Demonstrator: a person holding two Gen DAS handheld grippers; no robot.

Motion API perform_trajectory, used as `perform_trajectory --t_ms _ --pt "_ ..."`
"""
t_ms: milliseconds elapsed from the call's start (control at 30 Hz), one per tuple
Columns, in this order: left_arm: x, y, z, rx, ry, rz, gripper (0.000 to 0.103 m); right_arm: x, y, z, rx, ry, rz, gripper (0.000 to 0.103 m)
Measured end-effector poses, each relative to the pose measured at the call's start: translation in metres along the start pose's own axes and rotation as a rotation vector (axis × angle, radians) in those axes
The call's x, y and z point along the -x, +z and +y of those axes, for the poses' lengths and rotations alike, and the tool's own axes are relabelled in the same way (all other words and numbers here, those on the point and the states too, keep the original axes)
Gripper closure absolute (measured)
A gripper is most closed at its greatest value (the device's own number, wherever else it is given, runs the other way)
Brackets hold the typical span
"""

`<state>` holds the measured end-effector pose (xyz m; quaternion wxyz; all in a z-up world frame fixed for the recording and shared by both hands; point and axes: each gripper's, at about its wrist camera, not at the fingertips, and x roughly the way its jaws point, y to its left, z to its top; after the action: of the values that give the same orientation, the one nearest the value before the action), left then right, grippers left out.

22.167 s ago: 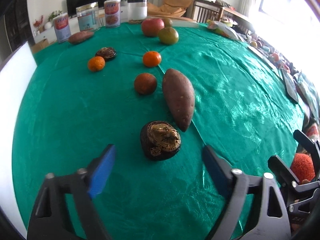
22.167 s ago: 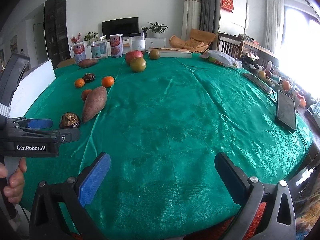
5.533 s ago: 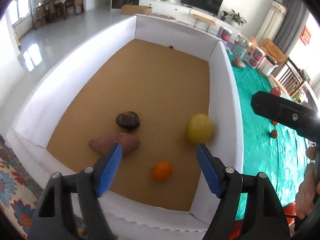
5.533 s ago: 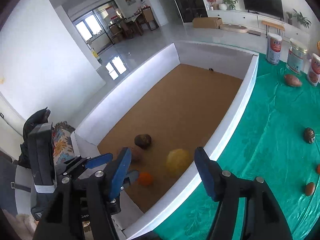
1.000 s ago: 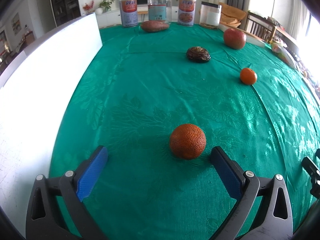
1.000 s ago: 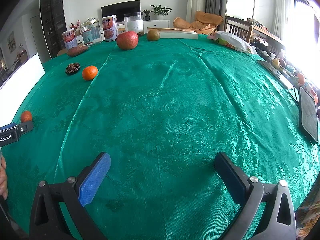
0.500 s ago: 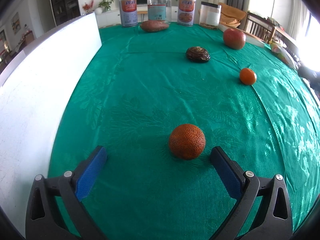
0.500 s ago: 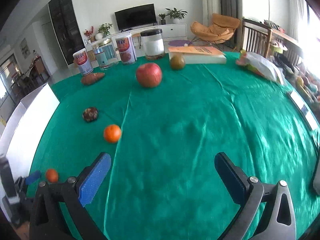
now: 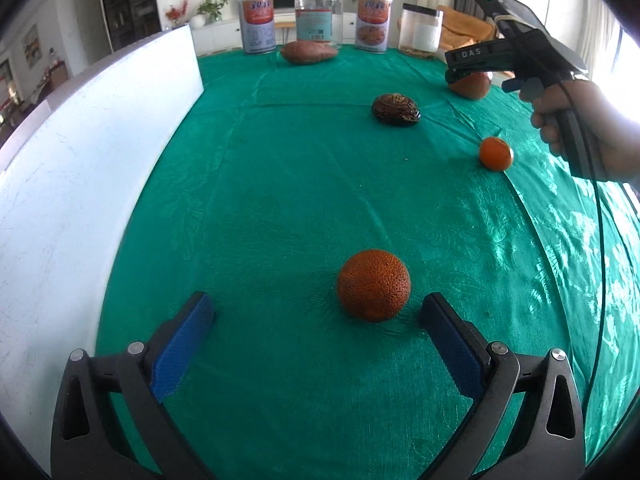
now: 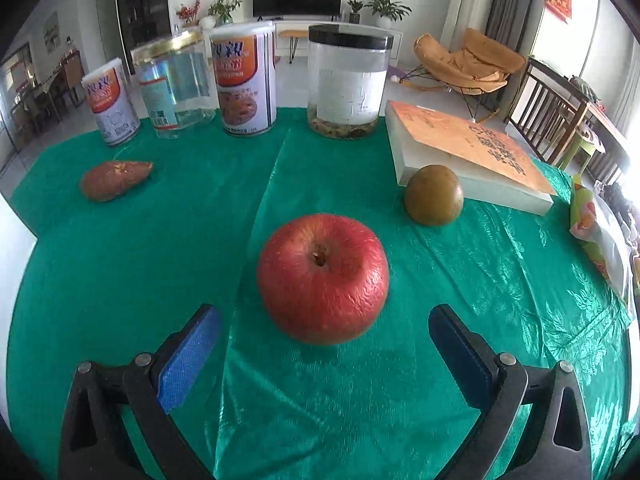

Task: Organize fruits

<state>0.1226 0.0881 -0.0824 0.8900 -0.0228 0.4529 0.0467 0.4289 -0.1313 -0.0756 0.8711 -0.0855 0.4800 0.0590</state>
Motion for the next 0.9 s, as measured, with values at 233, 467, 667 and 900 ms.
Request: perform_trajectory --t_ms 233,467,667,900 --pt "0.000 0.000 0.000 0.001 0.001 0.000 0.001 0.003 -0.003 -0.021 -0.110 0.077 -0.001 0.037" --pt "0.000 0.000 0.000 0.001 0.001 0.000 0.001 0.067 -0.055 -0.063 -0.201 0.216 -0.026 0.037" --pt "0.000 0.000 -0.001 0.001 0.001 0.000 0.001 0.141 -0.146 -0.084 -0.206 0.258 -0.003 0.037" --pt "0.000 0.000 -0.001 0.001 0.001 0.000 0.001 0.171 -0.253 -0.058 -0.178 0.201 0.033 0.037"
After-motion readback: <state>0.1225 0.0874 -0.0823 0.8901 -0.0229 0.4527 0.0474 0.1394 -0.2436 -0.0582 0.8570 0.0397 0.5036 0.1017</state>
